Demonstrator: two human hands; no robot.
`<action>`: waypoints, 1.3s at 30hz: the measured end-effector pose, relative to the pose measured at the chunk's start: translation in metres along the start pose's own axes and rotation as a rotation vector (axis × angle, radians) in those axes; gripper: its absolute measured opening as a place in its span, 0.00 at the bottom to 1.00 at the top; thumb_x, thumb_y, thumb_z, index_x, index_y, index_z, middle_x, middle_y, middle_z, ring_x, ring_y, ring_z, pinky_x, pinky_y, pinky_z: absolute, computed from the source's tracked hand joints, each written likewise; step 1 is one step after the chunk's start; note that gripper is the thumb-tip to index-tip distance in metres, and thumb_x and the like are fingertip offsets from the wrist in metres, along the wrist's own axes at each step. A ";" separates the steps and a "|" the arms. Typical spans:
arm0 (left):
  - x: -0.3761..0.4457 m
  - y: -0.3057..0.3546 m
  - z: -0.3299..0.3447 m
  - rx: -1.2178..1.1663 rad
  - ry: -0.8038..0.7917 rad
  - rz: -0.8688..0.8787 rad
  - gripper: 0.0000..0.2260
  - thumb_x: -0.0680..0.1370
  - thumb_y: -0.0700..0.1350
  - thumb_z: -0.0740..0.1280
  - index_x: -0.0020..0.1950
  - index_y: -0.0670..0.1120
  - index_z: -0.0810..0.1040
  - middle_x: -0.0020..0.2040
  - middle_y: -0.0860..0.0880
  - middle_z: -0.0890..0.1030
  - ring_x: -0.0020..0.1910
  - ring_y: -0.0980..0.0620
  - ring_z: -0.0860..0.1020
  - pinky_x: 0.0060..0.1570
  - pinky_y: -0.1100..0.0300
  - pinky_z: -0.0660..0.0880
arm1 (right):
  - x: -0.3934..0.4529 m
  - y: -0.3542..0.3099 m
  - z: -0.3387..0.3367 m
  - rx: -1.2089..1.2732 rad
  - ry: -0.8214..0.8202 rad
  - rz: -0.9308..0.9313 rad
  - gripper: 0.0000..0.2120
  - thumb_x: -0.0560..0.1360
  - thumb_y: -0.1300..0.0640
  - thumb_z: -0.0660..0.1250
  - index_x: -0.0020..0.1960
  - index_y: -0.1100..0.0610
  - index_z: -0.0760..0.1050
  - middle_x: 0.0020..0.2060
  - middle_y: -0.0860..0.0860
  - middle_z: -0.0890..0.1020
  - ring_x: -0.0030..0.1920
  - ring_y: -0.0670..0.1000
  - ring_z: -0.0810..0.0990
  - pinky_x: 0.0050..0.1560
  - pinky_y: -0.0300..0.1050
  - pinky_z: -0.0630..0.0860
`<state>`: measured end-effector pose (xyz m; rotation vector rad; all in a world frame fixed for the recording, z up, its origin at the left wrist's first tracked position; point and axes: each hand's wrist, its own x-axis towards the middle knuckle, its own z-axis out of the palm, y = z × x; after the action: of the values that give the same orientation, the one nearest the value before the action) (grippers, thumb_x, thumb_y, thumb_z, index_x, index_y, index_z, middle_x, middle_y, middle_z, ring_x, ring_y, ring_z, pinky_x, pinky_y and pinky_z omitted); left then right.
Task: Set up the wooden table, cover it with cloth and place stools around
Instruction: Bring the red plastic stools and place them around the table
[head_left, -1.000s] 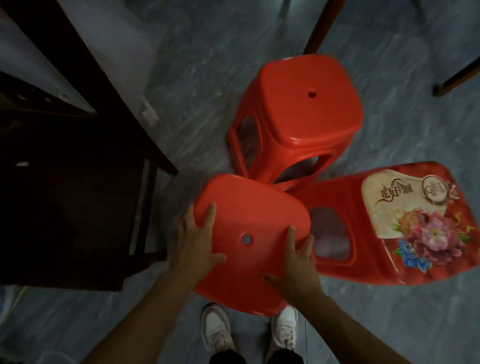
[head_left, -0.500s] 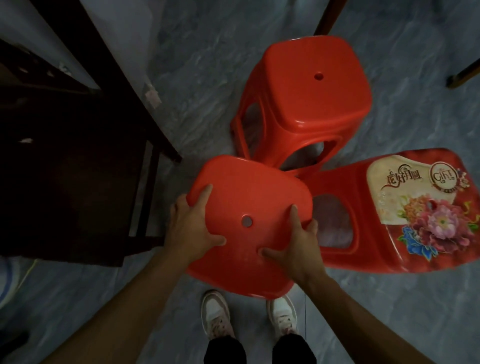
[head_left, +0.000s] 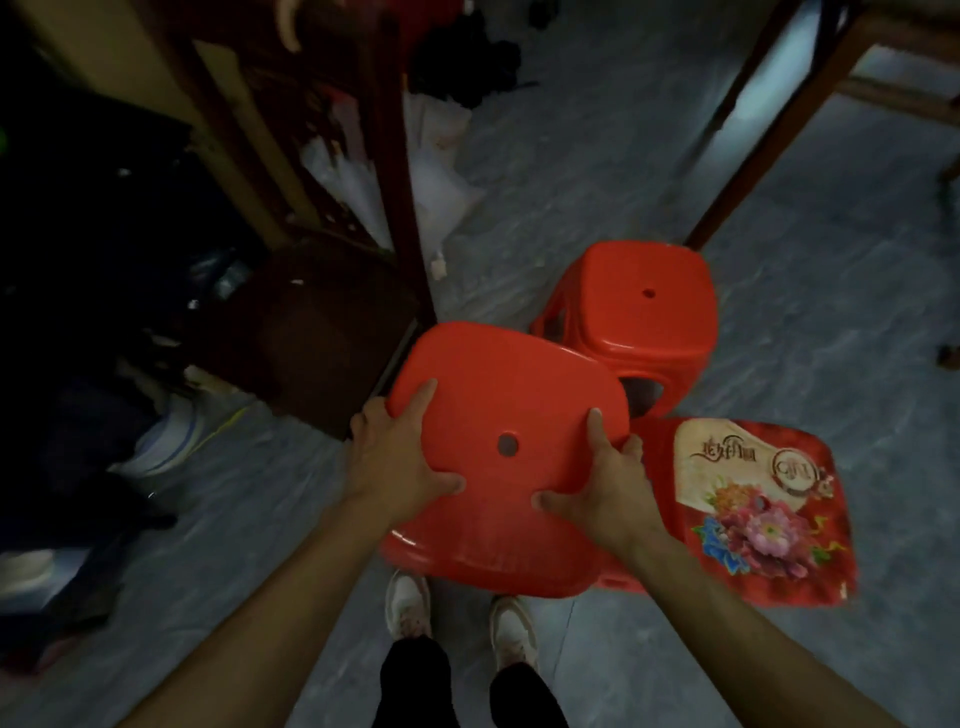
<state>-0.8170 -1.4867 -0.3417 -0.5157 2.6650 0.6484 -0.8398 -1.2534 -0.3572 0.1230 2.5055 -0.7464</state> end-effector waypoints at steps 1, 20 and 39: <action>-0.018 0.005 -0.009 -0.017 0.025 -0.019 0.56 0.57 0.61 0.80 0.77 0.65 0.49 0.70 0.39 0.59 0.68 0.37 0.63 0.68 0.45 0.66 | -0.014 -0.004 -0.014 -0.025 -0.005 -0.025 0.63 0.58 0.40 0.81 0.79 0.47 0.43 0.69 0.63 0.57 0.68 0.66 0.67 0.68 0.53 0.67; -0.354 -0.080 -0.049 -0.332 0.316 -0.485 0.54 0.57 0.63 0.79 0.76 0.63 0.52 0.67 0.39 0.66 0.66 0.38 0.68 0.63 0.45 0.71 | -0.254 -0.107 -0.019 -0.408 -0.239 -0.534 0.65 0.55 0.41 0.82 0.80 0.49 0.45 0.66 0.62 0.60 0.67 0.64 0.69 0.68 0.49 0.68; -0.827 -0.213 0.049 -0.572 0.942 -1.283 0.54 0.54 0.68 0.75 0.76 0.61 0.54 0.63 0.39 0.72 0.62 0.38 0.69 0.63 0.47 0.69 | -0.662 -0.191 0.203 -0.769 -0.577 -1.450 0.67 0.53 0.39 0.83 0.79 0.46 0.45 0.71 0.64 0.58 0.67 0.64 0.70 0.67 0.56 0.71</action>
<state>0.0071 -1.4217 -0.1205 -2.8551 1.9245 0.7721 -0.2210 -1.4837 -0.0757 -1.9614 1.7839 -0.1145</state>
